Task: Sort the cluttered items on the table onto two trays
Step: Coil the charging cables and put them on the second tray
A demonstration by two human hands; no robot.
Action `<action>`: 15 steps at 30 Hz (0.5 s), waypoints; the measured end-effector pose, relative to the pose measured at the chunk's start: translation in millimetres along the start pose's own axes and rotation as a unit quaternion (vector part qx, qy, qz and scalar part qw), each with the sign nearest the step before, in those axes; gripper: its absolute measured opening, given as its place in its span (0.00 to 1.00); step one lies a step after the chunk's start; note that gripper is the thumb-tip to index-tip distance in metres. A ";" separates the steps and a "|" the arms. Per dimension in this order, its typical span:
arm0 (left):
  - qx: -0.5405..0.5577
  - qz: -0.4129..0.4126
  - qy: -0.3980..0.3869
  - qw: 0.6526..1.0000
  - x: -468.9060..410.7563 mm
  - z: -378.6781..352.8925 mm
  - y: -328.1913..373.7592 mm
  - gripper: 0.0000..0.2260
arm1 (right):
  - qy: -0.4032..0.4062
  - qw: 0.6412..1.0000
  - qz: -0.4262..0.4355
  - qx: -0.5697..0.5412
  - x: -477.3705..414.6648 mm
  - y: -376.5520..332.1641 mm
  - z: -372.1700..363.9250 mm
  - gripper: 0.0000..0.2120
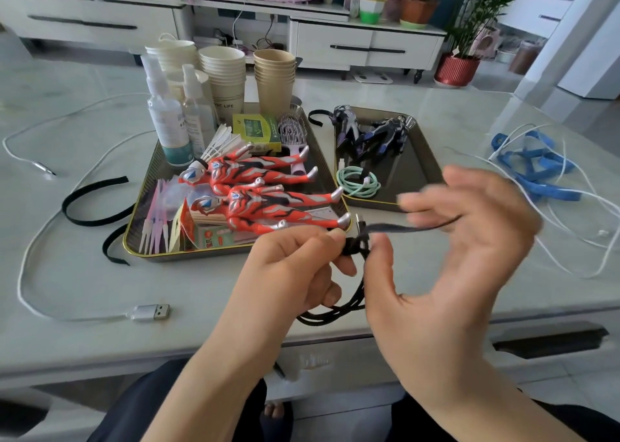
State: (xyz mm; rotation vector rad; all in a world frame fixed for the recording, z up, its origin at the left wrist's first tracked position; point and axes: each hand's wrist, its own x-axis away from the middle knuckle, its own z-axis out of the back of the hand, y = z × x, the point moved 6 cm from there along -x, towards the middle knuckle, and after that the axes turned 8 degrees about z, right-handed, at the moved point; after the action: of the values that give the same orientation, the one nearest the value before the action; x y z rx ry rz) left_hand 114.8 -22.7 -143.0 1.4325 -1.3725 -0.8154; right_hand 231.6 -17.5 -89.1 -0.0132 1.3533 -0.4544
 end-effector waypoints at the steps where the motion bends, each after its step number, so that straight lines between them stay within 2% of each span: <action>1: 0.012 -0.004 0.011 1.000 -0.1 2.1 1.3 0.13 | -0.009 0.996 -0.053 -0.070 0.9 5.4 -3.2 0.31; 3: 0.029 -0.011 0.027 0.999 -0.5 6.3 3.4 0.13 | -0.046 0.958 -0.177 -0.219 4.6 17.2 -13.6 0.34; 5: 0.043 -0.013 0.030 0.999 -0.9 9.2 4.6 0.13 | -0.105 0.915 -0.246 -0.302 7.7 27.1 -19.1 0.33; 9: 0.046 -0.011 0.026 0.999 -2.3 10.5 4.3 0.13 | -0.255 0.908 -0.195 -0.270 -1.7 29.6 -21.0 0.13; 12: 0.034 -0.011 0.029 0.999 -2.5 10.4 4.2 0.14 | -0.274 0.917 -0.158 -0.243 -5.6 29.3 -23.4 0.05; 15: 0.025 -0.006 0.032 0.999 -2.9 9.9 3.4 0.13 | -0.261 0.921 -0.166 -0.237 -3.6 31.5 -23.7 0.04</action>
State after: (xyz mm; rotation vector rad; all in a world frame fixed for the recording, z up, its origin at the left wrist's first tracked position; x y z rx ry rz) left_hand 104.0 -21.4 -143.4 1.4951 -1.3455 -0.7420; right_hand 218.5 18.3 -99.6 -0.7284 0.8983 -0.3598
